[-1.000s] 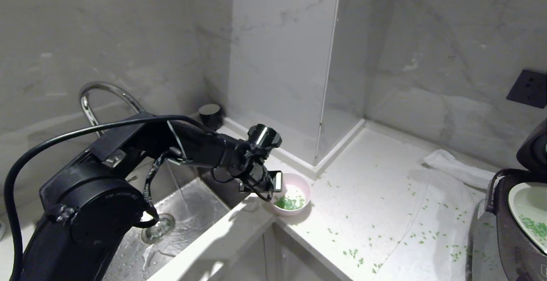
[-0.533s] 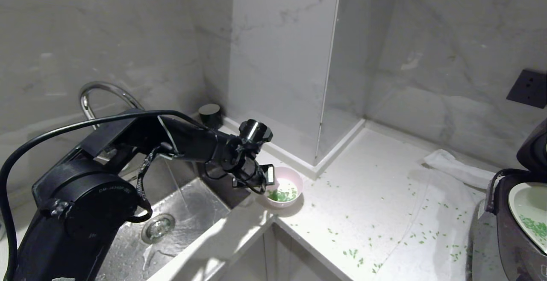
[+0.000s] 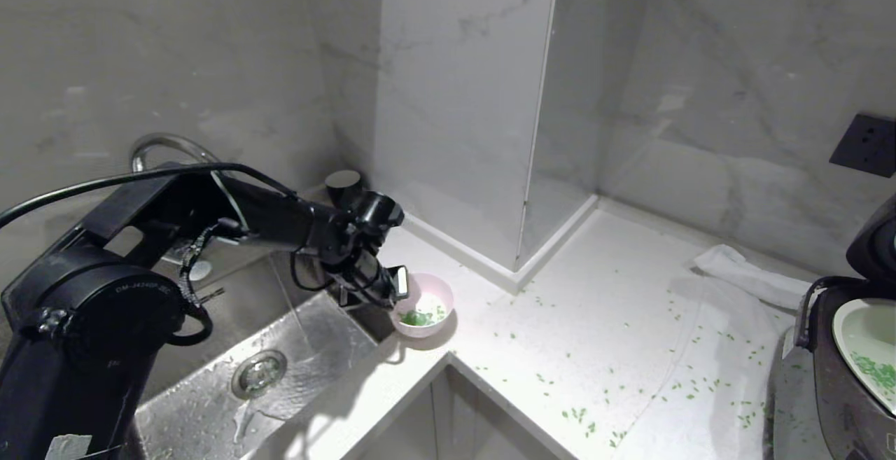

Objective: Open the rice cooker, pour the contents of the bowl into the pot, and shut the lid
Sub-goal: Fill a bowl with water from the tap

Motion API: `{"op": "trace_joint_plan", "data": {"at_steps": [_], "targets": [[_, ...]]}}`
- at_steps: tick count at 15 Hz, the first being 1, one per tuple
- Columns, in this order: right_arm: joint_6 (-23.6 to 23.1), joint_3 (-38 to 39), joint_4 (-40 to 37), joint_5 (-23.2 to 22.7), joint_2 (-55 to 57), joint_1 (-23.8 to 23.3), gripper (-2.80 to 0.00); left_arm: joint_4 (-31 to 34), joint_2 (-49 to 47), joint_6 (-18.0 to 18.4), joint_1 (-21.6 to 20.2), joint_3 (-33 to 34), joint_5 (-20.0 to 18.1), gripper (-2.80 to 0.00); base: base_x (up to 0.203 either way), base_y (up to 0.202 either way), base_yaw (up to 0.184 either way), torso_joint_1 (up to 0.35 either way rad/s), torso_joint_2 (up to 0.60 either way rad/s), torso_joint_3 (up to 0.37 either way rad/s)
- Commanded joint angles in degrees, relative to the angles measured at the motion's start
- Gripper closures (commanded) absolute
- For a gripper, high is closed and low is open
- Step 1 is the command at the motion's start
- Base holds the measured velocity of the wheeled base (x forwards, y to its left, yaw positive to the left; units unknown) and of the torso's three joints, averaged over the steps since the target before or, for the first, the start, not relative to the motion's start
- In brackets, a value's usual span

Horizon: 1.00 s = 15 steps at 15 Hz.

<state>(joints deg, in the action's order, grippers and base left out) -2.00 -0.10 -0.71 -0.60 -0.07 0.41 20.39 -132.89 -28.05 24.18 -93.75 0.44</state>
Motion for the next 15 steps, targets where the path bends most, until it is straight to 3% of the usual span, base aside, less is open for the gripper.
{"op": "trace_joint_plan", "data": {"at_steps": [1, 5, 11, 15], "targets": [[-0.02, 0.01, 0.00, -0.02, 0.07, 0.02, 0.00, 0.09, 1.92, -0.16, -3.63, 2.27, -1.08, 0.00, 0.000, 0.000, 0.000, 0.000, 0.00, 0.000], [-0.02, 0.01, 0.00, -0.02, 0.07, 0.02, 0.00, 0.04, 3.95, -0.08, -11.10, 4.15, -3.91, 0.00, 0.000, 0.000, 0.000, 0.000, 0.00, 0.000], [-0.02, 0.01, 0.00, -0.02, 0.07, 0.02, 0.00, -1.51, 3.02, 0.61, -22.21, 3.79, -3.90, 0.00, 0.000, 0.000, 0.000, 0.000, 0.00, 0.000], [-0.02, 0.01, 0.00, -0.02, 0.07, 0.02, 0.00, -3.48, 0.81, 1.06, -26.76, 3.43, -3.79, 0.00, 0.000, 0.000, 0.000, 0.000, 0.00, 0.000]]}}
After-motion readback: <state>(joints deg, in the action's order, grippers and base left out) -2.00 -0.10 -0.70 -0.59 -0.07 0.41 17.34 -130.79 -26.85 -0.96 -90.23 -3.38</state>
